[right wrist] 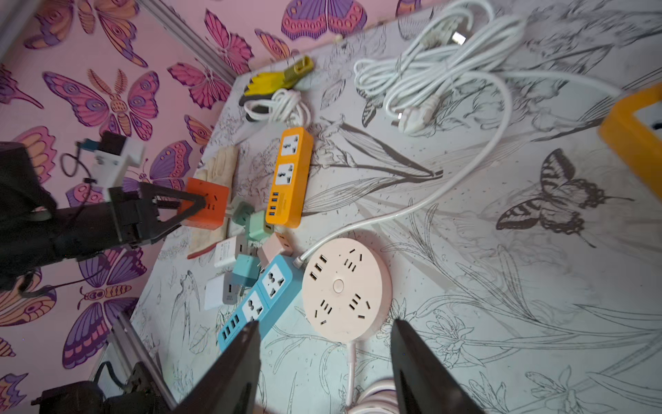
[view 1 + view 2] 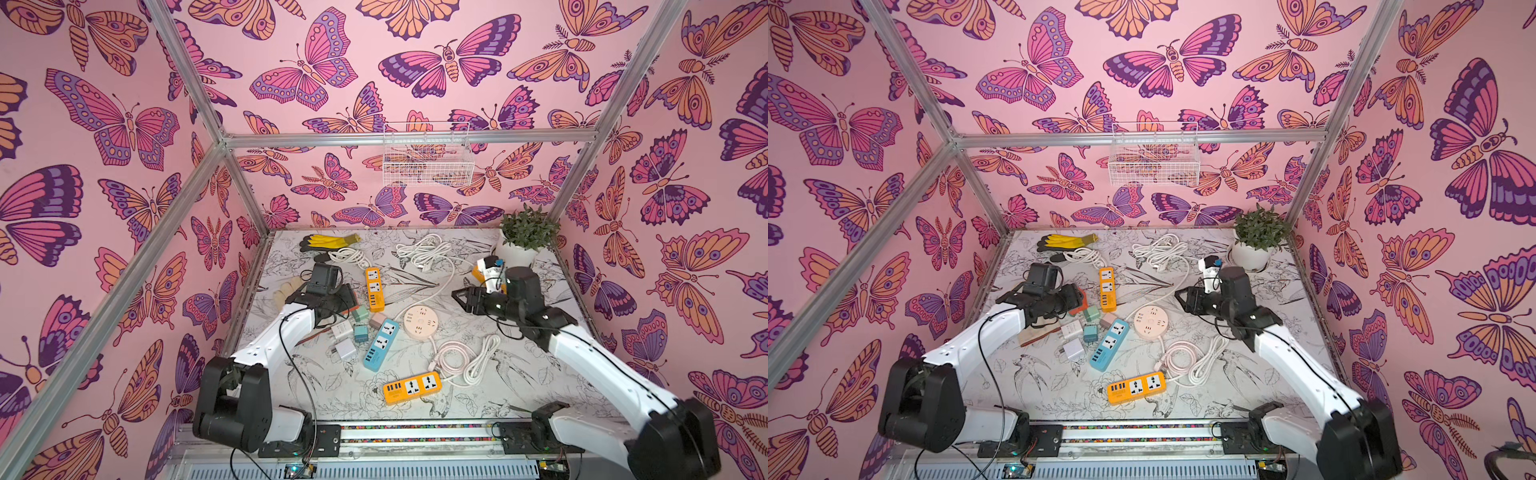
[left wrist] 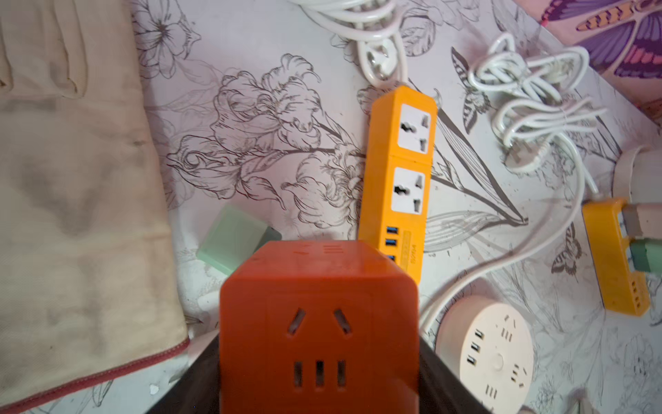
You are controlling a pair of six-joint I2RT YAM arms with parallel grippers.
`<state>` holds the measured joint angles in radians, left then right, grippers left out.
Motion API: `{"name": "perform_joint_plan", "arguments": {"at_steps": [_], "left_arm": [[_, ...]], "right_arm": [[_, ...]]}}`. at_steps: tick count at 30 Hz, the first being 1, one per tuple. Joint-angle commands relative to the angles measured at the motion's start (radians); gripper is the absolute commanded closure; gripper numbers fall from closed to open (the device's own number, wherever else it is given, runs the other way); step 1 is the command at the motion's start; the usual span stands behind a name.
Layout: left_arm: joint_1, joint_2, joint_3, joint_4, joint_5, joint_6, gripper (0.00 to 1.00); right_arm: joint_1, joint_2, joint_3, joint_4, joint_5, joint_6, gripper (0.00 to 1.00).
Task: Pull the plug off the socket
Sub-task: Place the plug at the center of the board.
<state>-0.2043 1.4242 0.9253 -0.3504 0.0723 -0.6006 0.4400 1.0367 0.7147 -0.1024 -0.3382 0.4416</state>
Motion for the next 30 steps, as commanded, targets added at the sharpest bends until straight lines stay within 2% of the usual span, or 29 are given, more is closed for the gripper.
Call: {"name": "perform_joint_plan", "arguments": {"at_steps": [1, 6, 13, 14, 16, 17, 21, 27, 30], "left_arm": [[0.045, 0.066, 0.056, 0.045, 0.092, -0.047, 0.65], [0.075, 0.189, 0.128, 0.068, 0.131, -0.059, 0.62], [0.086, 0.314, 0.203, 0.079, 0.162, -0.024, 0.59], [0.088, 0.322, 0.207, 0.08, 0.166, -0.021, 0.57], [0.088, 0.328, 0.209, 0.077, 0.18, -0.011, 0.42], [0.088, 0.327, 0.204, 0.076, 0.178, -0.011, 0.35], [0.092, 0.288, 0.168, 0.077, 0.142, -0.001, 0.23], [0.093, 0.161, 0.12, 0.074, 0.093, 0.03, 0.2], [0.093, 0.06, 0.078, 0.077, 0.084, 0.049, 0.2]], "right_arm": [[-0.005, -0.135, -0.148, 0.137, 0.104, 0.017, 0.34], [-0.01, -0.291, -0.315, 0.277, 0.149, 0.09, 0.3], [-0.016, -0.373, -0.361, 0.245, 0.181, 0.101, 0.3], [-0.018, -0.386, -0.362, 0.236, 0.189, 0.101, 0.29], [-0.021, -0.402, -0.362, 0.222, 0.194, 0.096, 0.29], [-0.023, -0.409, -0.362, 0.217, 0.197, 0.094, 0.29], [-0.025, -0.431, -0.359, 0.199, 0.204, 0.089, 0.29], [-0.027, -0.478, -0.35, 0.176, 0.213, 0.076, 0.28], [-0.027, -0.546, -0.352, 0.15, 0.271, 0.066, 0.28]]}}
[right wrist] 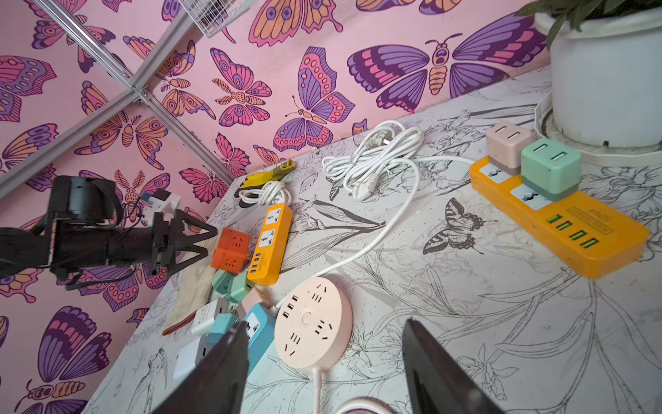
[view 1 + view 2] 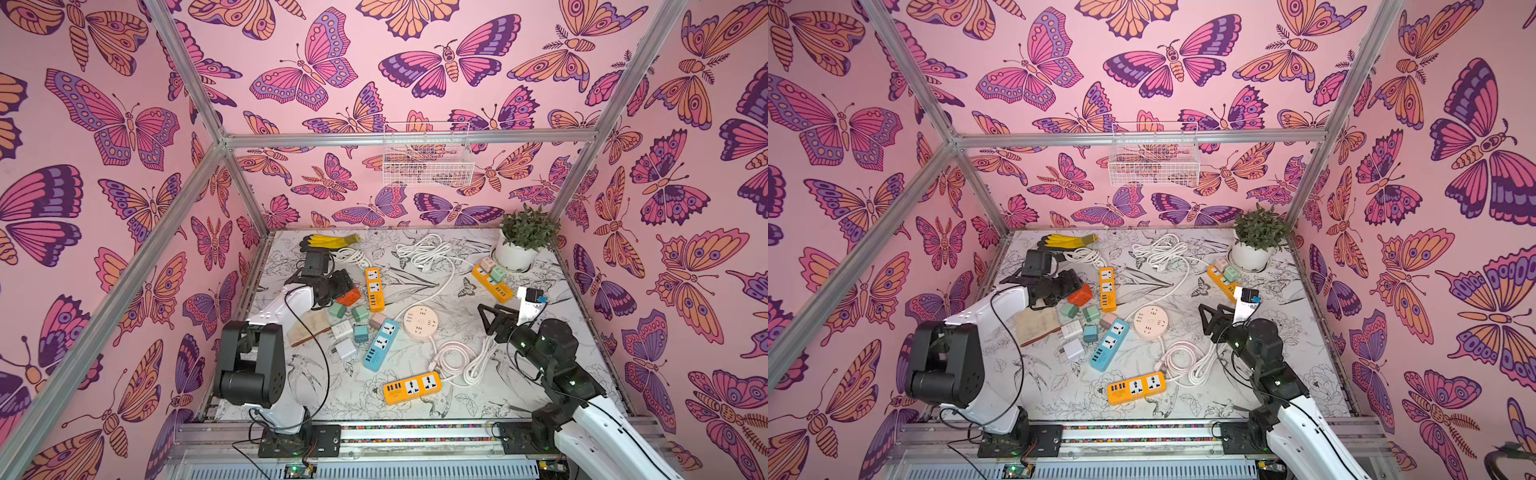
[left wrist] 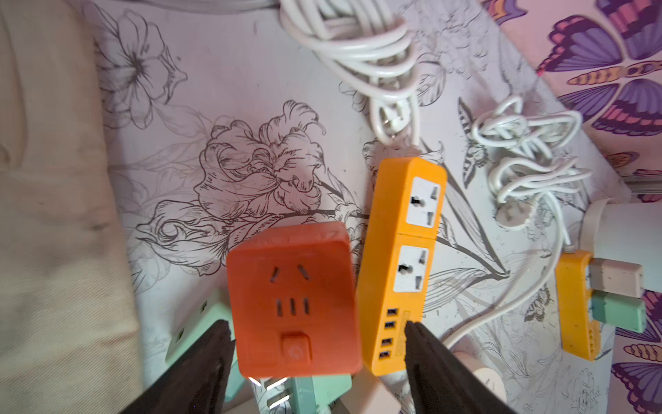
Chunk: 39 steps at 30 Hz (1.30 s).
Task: Pull the plug off the socket
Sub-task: Place the plug at the center of the board, then move the socket to the center of the board.
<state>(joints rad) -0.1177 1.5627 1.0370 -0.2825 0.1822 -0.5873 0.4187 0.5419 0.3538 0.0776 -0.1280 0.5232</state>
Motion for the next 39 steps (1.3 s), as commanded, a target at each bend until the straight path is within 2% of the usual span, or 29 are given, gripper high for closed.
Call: {"name": "perform_joint_plan", "arguments": {"at_steps": [1, 4, 6, 7, 9, 11, 12, 13, 15, 17, 19, 23, 27, 29, 34, 39], "left_arm": [[0.005, -0.123, -0.056, 0.02, -0.013, 0.046, 0.2], [0.003, -0.235, -0.151, 0.111, 0.108, 0.072, 0.21], [0.0, -0.279, -0.22, 0.229, 0.266, 0.058, 0.22], [-0.007, -0.32, -0.254, 0.293, 0.349, 0.039, 0.22], [-0.052, -0.333, -0.299, 0.406, 0.463, -0.007, 0.22], [-0.143, -0.334, -0.305, 0.454, 0.503, -0.034, 0.22], [-0.199, -0.331, -0.308, 0.471, 0.501, -0.034, 0.22], [-0.271, -0.33, -0.308, 0.488, 0.484, -0.024, 0.22], [-0.403, -0.324, -0.304, 0.508, 0.424, 0.013, 0.23], [-0.482, -0.321, -0.308, 0.518, 0.36, 0.058, 0.22], [-0.52, -0.315, -0.318, 0.528, 0.311, 0.097, 0.22], [-0.522, -0.32, -0.36, 0.563, 0.257, 0.133, 0.21], [-0.511, -0.347, -0.414, 0.587, 0.17, 0.111, 0.21], [-0.498, -0.362, -0.435, 0.589, 0.144, 0.099, 0.21], [-0.461, -0.4, -0.469, 0.587, 0.181, 0.096, 0.21], [-0.439, -0.402, -0.488, 0.588, 0.187, 0.067, 0.22]], "right_arm": [[-0.006, -0.08, 0.006, -0.041, 0.09, -0.023, 0.28], [-0.009, -0.153, -0.013, -0.061, 0.163, -0.059, 0.21], [-0.015, -0.175, -0.022, -0.063, 0.185, -0.087, 0.21], [-0.023, -0.178, -0.02, -0.067, 0.194, -0.099, 0.17], [-0.04, -0.172, -0.017, -0.068, 0.203, -0.112, 0.16], [-0.068, -0.153, -0.008, -0.062, 0.205, -0.134, 0.09], [-0.081, -0.136, 0.001, -0.06, 0.207, -0.148, 0.07], [-0.099, -0.113, 0.011, -0.06, 0.205, -0.174, 0.0], [-0.142, -0.041, 0.041, -0.057, 0.185, -0.243, 0.01], [-0.182, 0.048, 0.088, -0.085, 0.157, -0.332, 0.01], [-0.209, 0.163, 0.158, -0.155, 0.13, -0.44, 0.01], [-0.227, 0.408, 0.308, -0.28, 0.127, -0.633, 0.01], [-0.23, 0.698, 0.456, -0.363, 0.223, -0.731, 0.01], [-0.232, 0.841, 0.555, -0.436, 0.256, -0.737, 0.01], [-0.263, 1.067, 0.72, -0.551, 0.302, -0.712, 0.01], [-0.297, 1.186, 0.808, -0.58, 0.259, -0.72, 0.01]]}}
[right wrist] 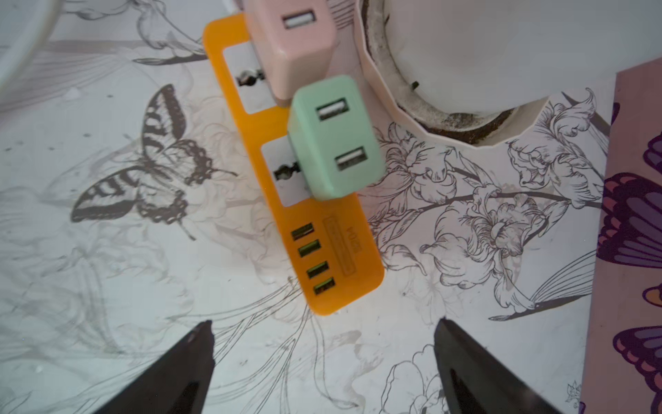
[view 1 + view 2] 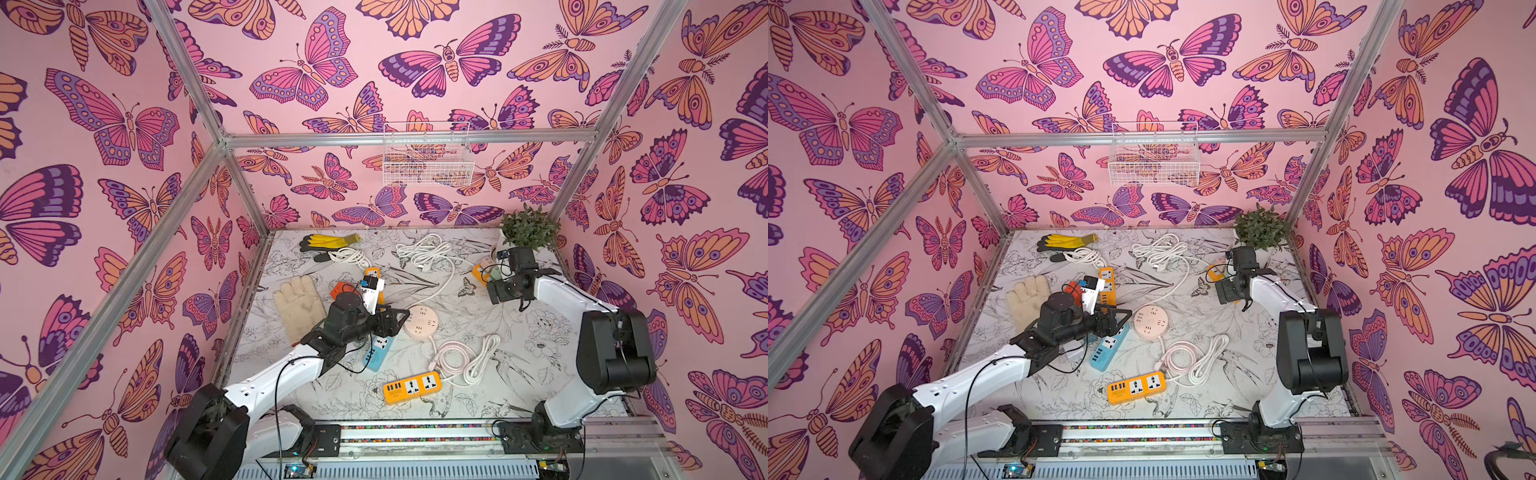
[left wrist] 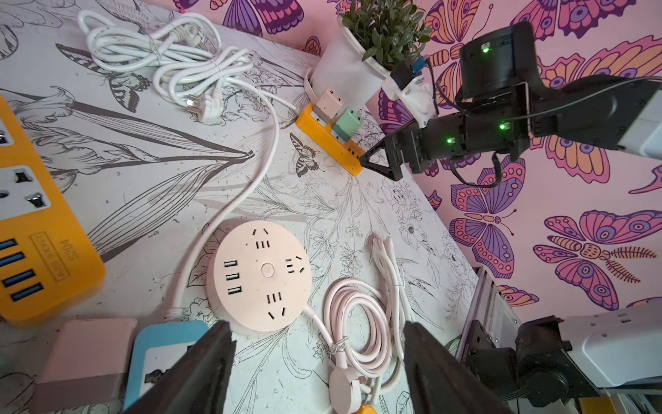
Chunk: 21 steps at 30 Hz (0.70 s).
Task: Pull the plug off the socket
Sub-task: Move the socket to the center of the board.
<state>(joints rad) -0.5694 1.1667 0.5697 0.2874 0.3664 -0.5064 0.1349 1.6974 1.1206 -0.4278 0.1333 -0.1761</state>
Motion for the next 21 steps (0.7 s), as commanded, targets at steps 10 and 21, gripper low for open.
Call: {"name": "perform_joint_plan", "arguments": {"at_steps": [10, 21], "left_arm": [[0.034, -0.025, -0.037, 0.017, 0.019, -0.045, 0.23], [0.038, -0.026, -0.039, 0.016, 0.025, -0.061, 0.23]], "right_arm": [[-0.035, 0.177, 0.149, -0.129, -0.141, -0.083, 0.14], [-0.081, 0.249, 0.222, -0.146, -0.133, -0.087, 0.24]]}}
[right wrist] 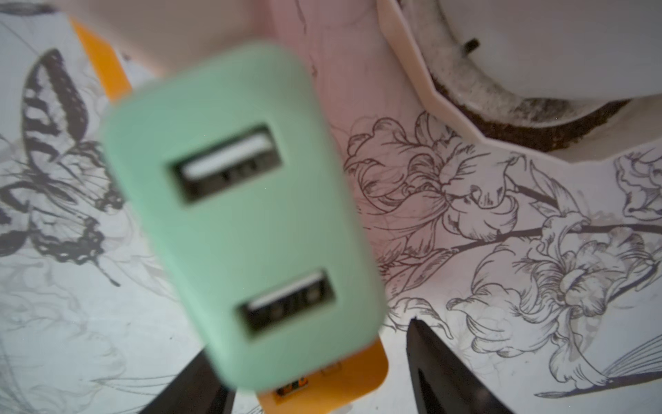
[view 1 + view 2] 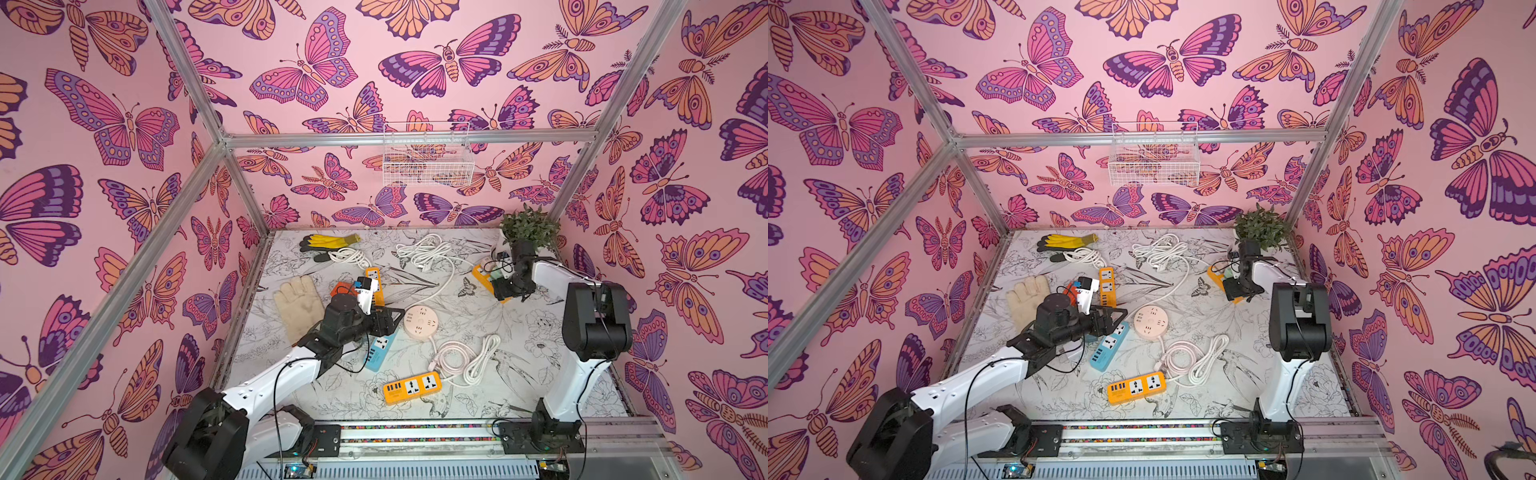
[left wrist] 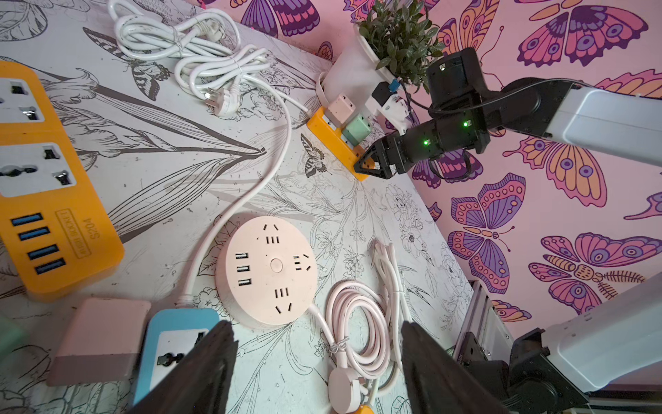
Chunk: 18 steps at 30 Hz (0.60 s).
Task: Pull the plug off the socket
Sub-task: Move the socket to the center of the board.
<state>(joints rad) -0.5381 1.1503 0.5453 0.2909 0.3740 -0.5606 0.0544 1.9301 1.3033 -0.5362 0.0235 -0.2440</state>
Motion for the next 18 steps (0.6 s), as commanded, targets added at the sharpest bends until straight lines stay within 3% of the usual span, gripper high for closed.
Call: {"name": "perform_joint_plan", "arguments": {"at_steps": [1, 5, 12, 15, 18], "left_arm": [[0.006, -0.008, -0.013, 0.013, 0.019, -0.008, 0.23], [0.006, -0.006, -0.013, 0.013, 0.022, -0.016, 0.23], [0.007, -0.027, -0.015, 0.013, 0.019, -0.022, 0.24], [0.007, -0.031, -0.016, 0.013, 0.021, -0.022, 0.24], [0.007, -0.029, -0.014, 0.013, 0.022, -0.027, 0.24]], "right_arm": [[-0.001, 0.027, 0.052, -0.051, -0.047, -0.026, 0.25], [0.006, 0.056, 0.092, -0.108, -0.141, -0.038, 0.32], [0.061, 0.035, 0.06, -0.124, -0.122, -0.036, 0.45], [0.103, 0.001, 0.025, -0.123, -0.108, -0.004, 0.54], [0.163, -0.053, -0.035, -0.125, -0.061, 0.061, 0.55]]}}
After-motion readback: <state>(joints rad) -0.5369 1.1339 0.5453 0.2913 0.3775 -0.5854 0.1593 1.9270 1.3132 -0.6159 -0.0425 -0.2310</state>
